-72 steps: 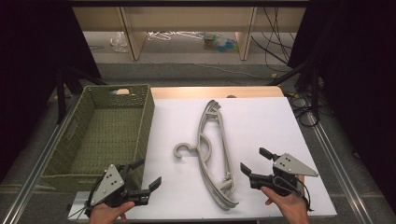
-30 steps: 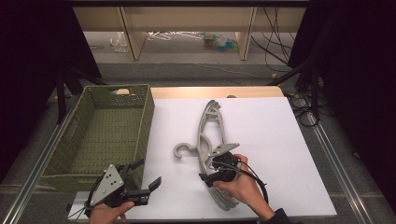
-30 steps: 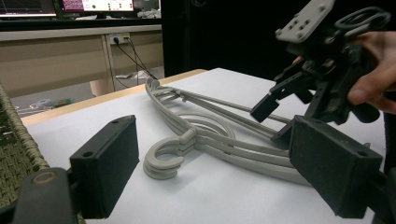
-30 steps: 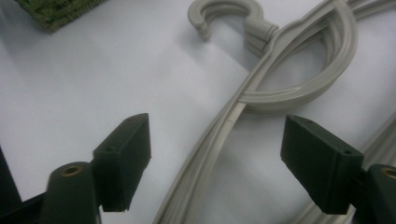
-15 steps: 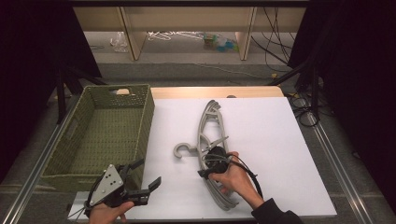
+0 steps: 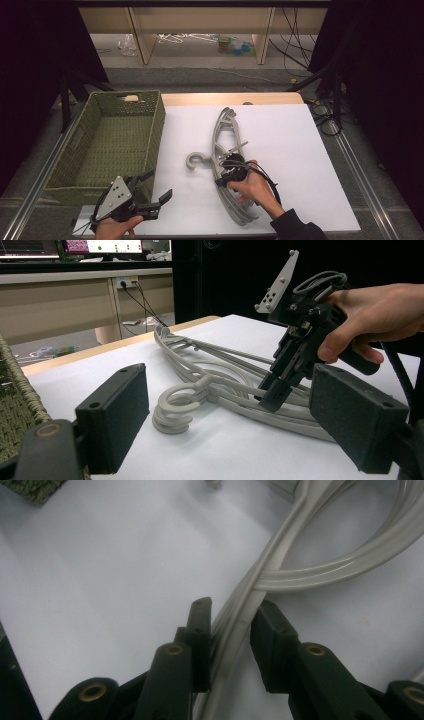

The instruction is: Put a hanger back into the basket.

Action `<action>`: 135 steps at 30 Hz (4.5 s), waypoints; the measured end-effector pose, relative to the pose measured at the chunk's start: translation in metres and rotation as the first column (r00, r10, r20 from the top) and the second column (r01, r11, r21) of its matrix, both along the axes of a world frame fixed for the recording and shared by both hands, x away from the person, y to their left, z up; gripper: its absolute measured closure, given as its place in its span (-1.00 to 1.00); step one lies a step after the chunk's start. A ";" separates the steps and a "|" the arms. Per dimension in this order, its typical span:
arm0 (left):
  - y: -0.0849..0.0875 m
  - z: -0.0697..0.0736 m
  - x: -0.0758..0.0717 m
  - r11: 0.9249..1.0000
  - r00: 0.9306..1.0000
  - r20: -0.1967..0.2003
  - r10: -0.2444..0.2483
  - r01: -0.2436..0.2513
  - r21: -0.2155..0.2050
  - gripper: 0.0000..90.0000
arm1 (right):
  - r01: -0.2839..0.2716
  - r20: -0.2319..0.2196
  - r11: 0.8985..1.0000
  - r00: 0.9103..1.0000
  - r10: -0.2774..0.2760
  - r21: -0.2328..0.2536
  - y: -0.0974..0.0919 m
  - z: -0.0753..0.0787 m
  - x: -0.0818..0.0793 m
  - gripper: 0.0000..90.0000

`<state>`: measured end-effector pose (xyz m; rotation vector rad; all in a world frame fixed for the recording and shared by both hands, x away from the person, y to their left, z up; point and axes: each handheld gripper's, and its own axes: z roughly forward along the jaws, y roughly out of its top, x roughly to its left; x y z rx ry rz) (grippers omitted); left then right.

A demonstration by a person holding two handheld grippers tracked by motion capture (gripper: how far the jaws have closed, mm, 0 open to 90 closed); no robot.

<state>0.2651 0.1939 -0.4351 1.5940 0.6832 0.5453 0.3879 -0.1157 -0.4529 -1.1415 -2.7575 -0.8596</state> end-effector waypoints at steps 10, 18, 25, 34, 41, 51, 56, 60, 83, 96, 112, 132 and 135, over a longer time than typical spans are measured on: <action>0.001 0.000 0.000 1.000 1.000 0.003 0.004 -0.004 0.001 -0.64 | -0.031 0.029 0.999 0.999 0.031 0.004 -0.022 0.019 -0.002 0.80; 0.001 0.001 -0.001 1.000 1.000 0.004 0.009 -0.009 0.005 -0.63 | -0.120 0.090 0.992 0.988 0.122 -0.026 -0.043 0.035 -0.007 0.83; 0.000 0.002 0.001 0.999 0.998 0.056 -0.007 0.004 0.047 -0.62 | -0.214 0.124 0.977 0.969 0.214 -0.012 -0.063 0.048 -0.011 0.83; -0.026 0.002 0.010 0.988 0.999 0.030 -0.037 0.032 0.154 -0.53 | -0.325 0.121 0.945 0.940 0.319 0.031 -0.078 0.054 -0.026 0.84; -0.070 0.004 0.037 0.935 0.986 -0.006 -0.164 0.157 0.319 -0.44 | -0.383 0.133 0.923 0.917 0.375 0.040 -0.079 0.059 -0.035 0.84; -0.090 -0.004 0.053 0.881 0.969 -0.027 -0.244 0.233 0.411 -0.30 | -0.447 0.139 0.892 0.890 0.435 0.066 -0.078 0.066 -0.042 0.84; -0.097 -0.002 0.062 0.840 0.948 -0.069 -0.310 0.307 0.449 -0.11 | -0.460 0.145 0.885 0.882 0.448 0.070 -0.077 0.068 -0.044 0.84; -0.101 -0.002 0.069 0.808 0.931 -0.075 -0.356 0.347 0.477 0.20 | -0.473 0.136 0.878 0.877 0.461 0.077 -0.076 0.068 -0.045 0.84; -0.107 0.039 0.055 0.717 0.888 -0.106 -0.448 0.427 0.551 0.75 | -0.394 0.307 0.914 0.885 0.349 0.099 -0.098 0.094 -0.036 0.28; -0.078 0.060 0.060 0.869 0.935 -0.285 -0.213 0.314 0.382 0.75 | -0.126 0.517 0.979 0.856 0.024 0.162 -0.101 0.125 -0.047 -0.26; -0.025 0.114 0.060 0.977 0.948 -0.289 -0.133 0.175 0.123 0.75 | -0.119 0.449 0.976 0.893 0.026 0.181 -0.090 0.073 -0.071 -0.31; 0.070 0.162 0.103 0.960 0.983 -0.147 0.112 -0.069 0.271 0.75 | -0.099 0.389 0.977 0.921 0.019 0.188 -0.096 0.048 -0.066 -0.41; 0.080 0.156 0.111 0.954 0.979 -0.148 0.137 -0.090 0.285 0.75 | -0.094 0.393 0.979 0.920 0.015 0.183 -0.095 0.046 -0.066 -0.43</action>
